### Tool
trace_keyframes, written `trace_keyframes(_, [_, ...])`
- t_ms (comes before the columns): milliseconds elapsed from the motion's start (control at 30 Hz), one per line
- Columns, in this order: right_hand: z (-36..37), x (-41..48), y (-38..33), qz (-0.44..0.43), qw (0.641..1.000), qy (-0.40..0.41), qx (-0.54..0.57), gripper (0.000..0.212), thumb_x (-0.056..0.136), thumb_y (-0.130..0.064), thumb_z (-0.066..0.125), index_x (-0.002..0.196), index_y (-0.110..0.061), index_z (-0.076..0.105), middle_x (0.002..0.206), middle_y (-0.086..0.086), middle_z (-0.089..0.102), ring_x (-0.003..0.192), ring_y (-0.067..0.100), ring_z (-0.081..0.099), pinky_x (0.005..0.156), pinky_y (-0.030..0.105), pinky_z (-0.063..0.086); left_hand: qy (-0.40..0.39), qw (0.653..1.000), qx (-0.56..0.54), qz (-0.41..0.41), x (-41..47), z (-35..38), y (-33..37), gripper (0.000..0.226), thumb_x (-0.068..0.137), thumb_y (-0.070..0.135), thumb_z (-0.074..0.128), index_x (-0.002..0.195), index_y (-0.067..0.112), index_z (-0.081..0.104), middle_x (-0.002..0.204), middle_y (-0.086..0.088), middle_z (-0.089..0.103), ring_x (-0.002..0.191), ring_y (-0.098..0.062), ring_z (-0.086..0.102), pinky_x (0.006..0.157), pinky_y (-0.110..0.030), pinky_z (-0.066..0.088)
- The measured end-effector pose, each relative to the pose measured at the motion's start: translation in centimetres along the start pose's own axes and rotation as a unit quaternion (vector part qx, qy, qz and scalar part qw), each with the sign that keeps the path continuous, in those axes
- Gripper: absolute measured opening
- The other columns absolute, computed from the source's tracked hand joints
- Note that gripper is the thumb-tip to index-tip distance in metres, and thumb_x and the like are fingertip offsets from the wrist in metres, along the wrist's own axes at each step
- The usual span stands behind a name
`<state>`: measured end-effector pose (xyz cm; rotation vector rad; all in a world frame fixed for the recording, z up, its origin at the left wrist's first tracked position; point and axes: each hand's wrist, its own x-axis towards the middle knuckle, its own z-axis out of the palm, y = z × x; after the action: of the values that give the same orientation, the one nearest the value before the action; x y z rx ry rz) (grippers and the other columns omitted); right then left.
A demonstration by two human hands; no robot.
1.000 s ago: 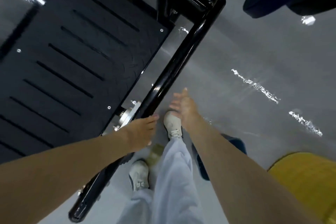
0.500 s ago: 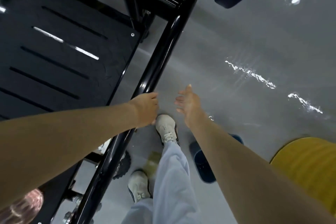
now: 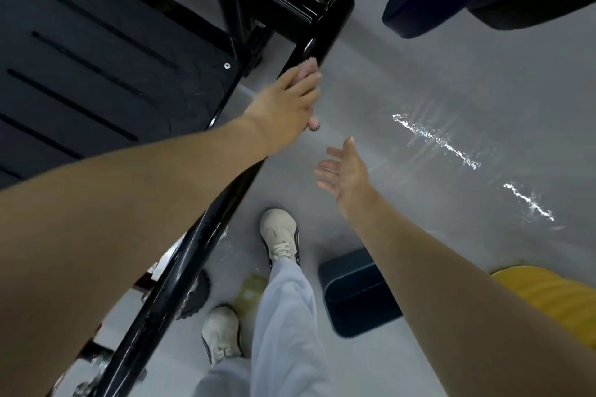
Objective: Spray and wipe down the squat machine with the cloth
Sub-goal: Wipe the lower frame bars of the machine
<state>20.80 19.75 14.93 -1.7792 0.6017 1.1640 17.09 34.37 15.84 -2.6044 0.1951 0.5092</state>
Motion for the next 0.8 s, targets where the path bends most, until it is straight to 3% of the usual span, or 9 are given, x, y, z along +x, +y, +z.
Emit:
trace_keyframes(67, [0.4,-0.7,-0.1,-0.023,0.999,0.020,-0.027,0.047,0.102,-0.040,0.031,0.132,-0.008,0.046,0.124,0.021,0.056,0.095,0.032,0.059,0.067,0.031,0.045,0.044,0.995,-0.082,-0.034,-4.4,1.4,2.5,0.056,0.090,0.024,0.040,0.144,0.012,0.035,0.154,-0.010,0.022,0.146,-0.034,0.005,0.118,-0.048,0.010])
trace_keyframes(133, [1.2,-1.6,0.0,-0.046,0.997,0.027,-0.058,0.045,0.101,-0.034,0.039,0.141,-0.014,0.034,0.116,0.017,0.057,0.100,0.036,0.060,0.059,0.027,0.041,0.077,0.979,-0.168,-0.084,-10.0,2.7,6.1,0.059,0.082,0.018,0.039,0.140,0.011,0.044,0.153,-0.008,0.031,0.144,-0.032,0.015,0.115,-0.046,0.020])
trace_keyframes(200, [2.3,-2.3,0.6,-0.075,0.994,0.024,-0.075,0.053,0.101,-0.034,0.041,0.148,-0.021,0.022,0.129,0.018,0.052,0.096,0.028,0.059,0.061,0.026,0.042,0.086,0.953,-0.253,-0.142,-15.8,3.3,10.5,0.061,0.078,0.011,0.032,0.137,0.005,0.049,0.151,-0.008,0.034,0.143,-0.031,0.017,0.112,-0.046,0.025])
trace_keyframes(333, [4.8,-3.9,2.3,-0.076,0.992,-0.020,-0.102,0.052,0.098,-0.039,0.045,0.145,-0.019,0.031,0.131,0.013,0.052,0.096,0.018,0.052,0.079,0.034,0.046,0.103,0.876,-0.393,-0.261,-23.7,3.3,16.5,0.064,0.076,-0.004,0.026,0.137,0.004,0.046,0.150,-0.010,0.031,0.142,-0.034,0.021,0.104,-0.050,0.038])
trace_keyframes(433, [7.3,-5.6,4.0,-0.062,0.985,-0.068,-0.147,0.038,0.097,-0.038,0.049,0.125,-0.013,0.051,0.118,0.006,0.055,0.103,0.018,0.053,0.091,0.038,0.045,0.123,0.826,-0.437,-0.334,-23.5,3.1,16.3,0.057,0.076,-0.010,0.045,0.130,0.004,0.054,0.146,-0.017,0.035,0.134,-0.043,0.034,0.096,-0.053,0.048])
trace_keyframes(533, [9.6,-7.5,6.1,-0.141,0.979,-0.033,-0.145,0.059,0.095,-0.047,0.043,0.145,-0.017,0.030,0.145,0.007,0.042,0.130,0.024,0.043,0.112,0.036,0.031,0.106,0.795,-0.477,-0.359,-21.0,2.5,14.3,0.048,0.083,0.004,0.042,0.128,0.005,0.058,0.140,-0.026,0.045,0.126,-0.049,0.044,0.095,-0.060,0.045])
trace_keyframes(600, [9.9,-9.5,7.2,-0.250,0.944,0.003,-0.213,0.056,0.100,-0.037,0.038,0.150,-0.016,0.023,0.152,0.006,0.032,0.139,0.022,0.032,0.112,0.023,0.022,0.096,0.781,-0.505,-0.355,-20.2,2.4,13.4,0.050,0.085,0.013,0.037,0.131,0.009,0.057,0.139,-0.025,0.047,0.124,-0.048,0.047,0.092,-0.060,0.046])
trace_keyframes(667, [9.4,-10.2,8.4,-0.352,0.867,0.015,-0.353,0.050,0.102,-0.034,0.035,0.149,-0.018,0.029,0.156,0.007,0.024,0.142,0.022,0.024,0.116,0.029,0.018,0.093,0.772,-0.518,-0.357,-21.1,2.7,13.6,0.048,0.084,0.011,0.041,0.128,0.012,0.060,0.136,-0.024,0.050,0.119,-0.047,0.051,0.090,-0.057,0.049])
trace_keyframes(800, [8.4,-11.5,10.7,-0.359,0.753,-0.052,-0.549,0.047,0.102,-0.029,0.036,0.148,-0.018,0.032,0.161,0.003,0.005,0.145,0.023,0.015,0.115,0.033,0.017,0.125,0.777,-0.483,-0.385,-26.4,3.9,17.6,0.061,0.068,-0.006,0.063,0.127,0.011,0.057,0.133,-0.023,0.049,0.114,-0.047,0.051,0.084,-0.054,0.053])
